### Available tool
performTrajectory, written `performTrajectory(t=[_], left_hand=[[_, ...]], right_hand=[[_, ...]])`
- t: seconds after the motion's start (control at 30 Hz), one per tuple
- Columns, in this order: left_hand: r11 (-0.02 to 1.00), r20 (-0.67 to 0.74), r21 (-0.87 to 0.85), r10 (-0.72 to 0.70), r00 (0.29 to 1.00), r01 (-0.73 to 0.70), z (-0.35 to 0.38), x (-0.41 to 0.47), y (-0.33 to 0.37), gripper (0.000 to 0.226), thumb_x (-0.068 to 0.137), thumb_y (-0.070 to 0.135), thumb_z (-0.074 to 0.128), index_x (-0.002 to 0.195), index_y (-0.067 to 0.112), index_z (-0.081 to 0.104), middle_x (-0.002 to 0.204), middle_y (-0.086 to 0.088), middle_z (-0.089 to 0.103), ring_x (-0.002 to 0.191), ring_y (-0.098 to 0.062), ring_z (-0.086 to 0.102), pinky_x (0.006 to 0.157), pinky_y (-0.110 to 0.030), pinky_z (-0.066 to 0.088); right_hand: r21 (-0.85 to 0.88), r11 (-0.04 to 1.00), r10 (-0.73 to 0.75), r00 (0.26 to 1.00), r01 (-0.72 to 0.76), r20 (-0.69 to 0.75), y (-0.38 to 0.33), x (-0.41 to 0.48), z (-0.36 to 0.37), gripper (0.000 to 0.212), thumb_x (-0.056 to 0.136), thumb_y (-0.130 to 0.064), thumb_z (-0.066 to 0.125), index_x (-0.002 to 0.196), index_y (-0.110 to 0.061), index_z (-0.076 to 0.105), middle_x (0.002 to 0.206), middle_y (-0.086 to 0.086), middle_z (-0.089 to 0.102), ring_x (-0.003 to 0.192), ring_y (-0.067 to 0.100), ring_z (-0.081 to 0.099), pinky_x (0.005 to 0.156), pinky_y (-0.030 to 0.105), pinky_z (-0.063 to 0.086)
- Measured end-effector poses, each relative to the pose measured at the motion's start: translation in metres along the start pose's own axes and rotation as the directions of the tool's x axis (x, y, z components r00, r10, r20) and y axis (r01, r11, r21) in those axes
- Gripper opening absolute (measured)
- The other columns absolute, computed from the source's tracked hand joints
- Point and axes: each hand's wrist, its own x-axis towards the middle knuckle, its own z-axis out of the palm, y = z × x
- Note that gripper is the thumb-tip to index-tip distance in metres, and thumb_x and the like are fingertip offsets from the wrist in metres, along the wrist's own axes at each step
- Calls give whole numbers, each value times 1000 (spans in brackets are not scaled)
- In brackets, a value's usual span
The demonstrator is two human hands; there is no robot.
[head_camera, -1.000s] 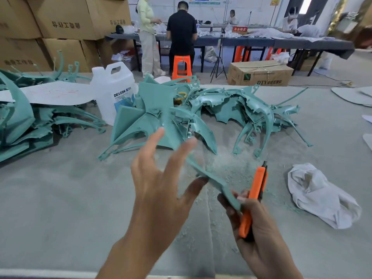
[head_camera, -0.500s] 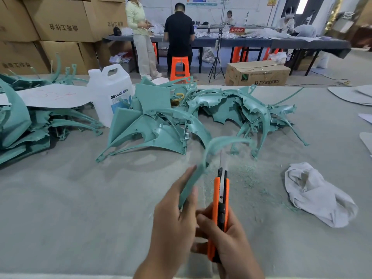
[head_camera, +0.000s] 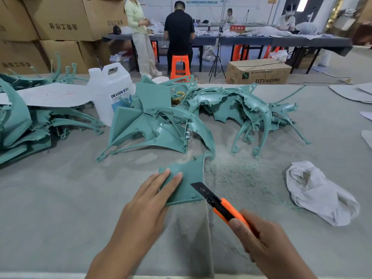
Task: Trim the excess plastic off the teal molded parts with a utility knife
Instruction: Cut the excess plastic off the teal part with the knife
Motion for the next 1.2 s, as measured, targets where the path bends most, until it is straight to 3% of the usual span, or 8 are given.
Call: performTrajectory(t=[0.1, 0.23, 0.37, 0.5, 0.63, 0.77, 0.93, 1.2], left_hand=[[995, -43, 58, 81, 996, -79, -6, 0, -2, 73, 84, -6, 68, 145, 26, 46, 151, -2, 48, 139, -29, 45, 105, -40, 47], [980, -52, 56, 194, 980, -191, -18, -6, -2, 49, 98, 17, 40, 145, 26, 48, 153, -1, 46, 141, -26, 42, 111, -36, 36], [961, -98, 70, 272, 957, -266, -31, -12, 5, 54, 93, 10, 39, 144, 24, 51, 152, -3, 46, 140, -28, 44, 112, -39, 37], [957, -220, 63, 290, 932, -283, -51, -14, 10, 59, 88, -2, 37, 141, 19, 50, 150, -9, 49, 140, -31, 44, 114, -40, 37], [957, -238, 35, 289, 927, -289, -56, -18, 17, 63, 85, -2, 33, 142, 18, 49, 152, -8, 46, 142, -31, 42, 116, -37, 34], [957, -283, 51, 288, 915, -286, -55, -15, 13, 59, 87, -3, 33, 139, 13, 54, 151, -11, 48, 140, -34, 44, 114, -42, 36], [964, -291, 66, 265, 919, -257, -50, -17, 6, 55, 89, -3, 37, 138, 13, 56, 151, -11, 48, 140, -35, 43, 115, -41, 36], [960, -255, 137, 274, 927, -246, -44, -21, 2, 63, 77, -15, 44, 132, 11, 62, 147, -13, 51, 138, -34, 45, 113, -41, 38]], right_hand=[[-88, 995, -40, 999, 41, 17, -1, 7, -8, 47, 77, -76, 41, 88, -32, 55, 58, -5, 55, 49, 7, 50, 51, 24, 36], [-160, 984, -91, 992, 75, -92, -2, 23, -18, 43, 80, -74, 39, 83, -34, 53, 61, -4, 59, 49, 10, 51, 47, 24, 33], [-184, 980, -99, 986, 73, -135, 2, 53, -27, 46, 88, -79, 34, 79, -38, 53, 56, -8, 56, 44, 7, 49, 45, 22, 34], [-189, 981, 3, 968, -52, -252, 20, 80, -32, 58, 80, -77, 31, 65, -24, 49, 49, 0, 50, 44, 17, 48, 48, 32, 33], [-381, 897, 175, 972, -224, -160, 41, 92, -32, 63, 90, -73, 29, 68, -16, 46, 54, -2, 52, 51, 19, 51, 51, 33, 34], [-70, 942, 314, 938, -327, -148, 50, 91, -19, 55, 97, -61, 43, 81, -11, 58, 49, -2, 53, 42, 19, 52, 47, 33, 45], [350, 906, 308, 938, -238, -159, 35, 75, -16, 40, 100, -49, 47, 82, -15, 58, 52, 0, 51, 41, 21, 49, 40, 28, 40], [327, 945, 68, 971, 11, -230, -20, 53, -35, 46, 92, -69, 48, 79, -27, 62, 60, 2, 60, 44, 20, 56, 39, 30, 45]])
